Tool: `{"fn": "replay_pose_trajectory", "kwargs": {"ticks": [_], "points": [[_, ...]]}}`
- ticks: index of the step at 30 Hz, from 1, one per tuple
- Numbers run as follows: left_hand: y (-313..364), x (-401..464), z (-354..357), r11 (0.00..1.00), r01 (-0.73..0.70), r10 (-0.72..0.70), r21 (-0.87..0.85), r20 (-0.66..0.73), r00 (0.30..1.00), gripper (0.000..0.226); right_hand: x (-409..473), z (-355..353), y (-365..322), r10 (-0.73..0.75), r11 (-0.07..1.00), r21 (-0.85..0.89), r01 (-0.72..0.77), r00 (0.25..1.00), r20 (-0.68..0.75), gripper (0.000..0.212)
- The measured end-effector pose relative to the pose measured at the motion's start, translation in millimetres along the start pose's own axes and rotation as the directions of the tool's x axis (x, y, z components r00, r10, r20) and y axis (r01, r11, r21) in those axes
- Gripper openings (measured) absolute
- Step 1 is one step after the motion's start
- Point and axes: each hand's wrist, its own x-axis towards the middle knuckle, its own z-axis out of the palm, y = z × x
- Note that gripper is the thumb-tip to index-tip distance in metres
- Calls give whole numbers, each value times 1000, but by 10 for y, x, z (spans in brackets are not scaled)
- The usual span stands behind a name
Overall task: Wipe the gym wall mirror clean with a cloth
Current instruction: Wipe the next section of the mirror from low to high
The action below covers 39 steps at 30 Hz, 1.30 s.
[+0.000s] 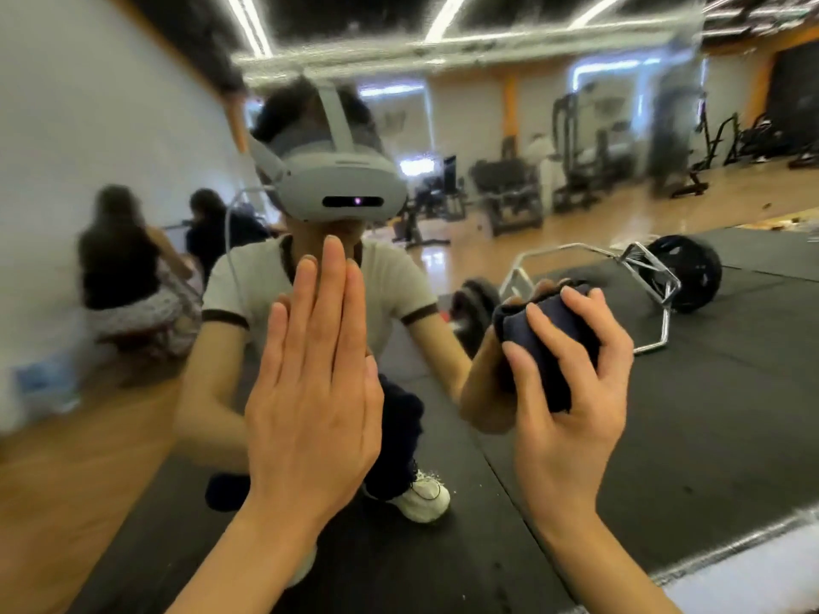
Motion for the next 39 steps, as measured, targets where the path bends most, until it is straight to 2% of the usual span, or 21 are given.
{"fn": "replay_pose_trajectory", "kwargs": {"ticks": [4, 6, 10, 15, 17, 22, 27, 31, 32, 34, 37, 38, 39], "points": [[5, -5, 3, 1000, 4, -4, -3, 1, 1000, 66, -216, -66, -18, -197, 974, -65, 217, 952, 232, 25], [1, -8, 1, 1000, 4, -4, -13, -6, 1000, 66, 28, -50, -75, -231, 962, -96, 257, 947, 222, 18], [11, 0, -8, 1000, 1, -1, -26, -11, 1000, 65, 609, 119, -239, -141, 986, -73, 147, 986, 88, 13], [-3, -17, -5, 999, -2, 2, -44, -16, 1000, 63, -164, -164, 27, -231, 953, -131, 273, 935, 270, 11], [3, -16, 1, 999, -3, 2, -45, -21, 1000, 63, -152, -204, 90, -268, 940, -131, 316, 919, 290, 12], [9, -7, -30, 999, 5, -5, -49, -8, 1000, 62, 560, 37, -139, -268, 952, -105, 286, 950, 159, 12], [7, -5, -27, 999, -1, 0, -45, -13, 1000, 61, -107, -140, 102, -241, 950, -142, 279, 941, 237, 24], [2, -17, 1, 999, -8, 7, -38, -35, 999, 62, 75, 280, -200, -116, 989, -82, 123, 989, 91, 31], [-2, -19, 7, 999, -11, 9, -48, -45, 999, 62, 182, 463, -363, -136, 986, -91, 143, 988, 80, 33], [-9, -20, 17, 998, -10, 6, -68, -64, 998, 64, 358, 717, -571, -307, 935, -132, 330, 937, 167, 35], [-20, -35, 31, 998, -22, 18, -53, -65, 998, 67, 683, 649, -409, -589, 724, -173, 668, 728, 351, 37], [-23, -38, 30, 999, -30, 28, -38, -58, 998, 66, 803, 540, -276, -607, 691, -193, 697, 704, 369, 39], [-28, -33, 32, 999, -36, 35, -26, -47, 998, 66, 904, 414, -122, -578, 710, -223, 668, 733, 358, 41]]}}
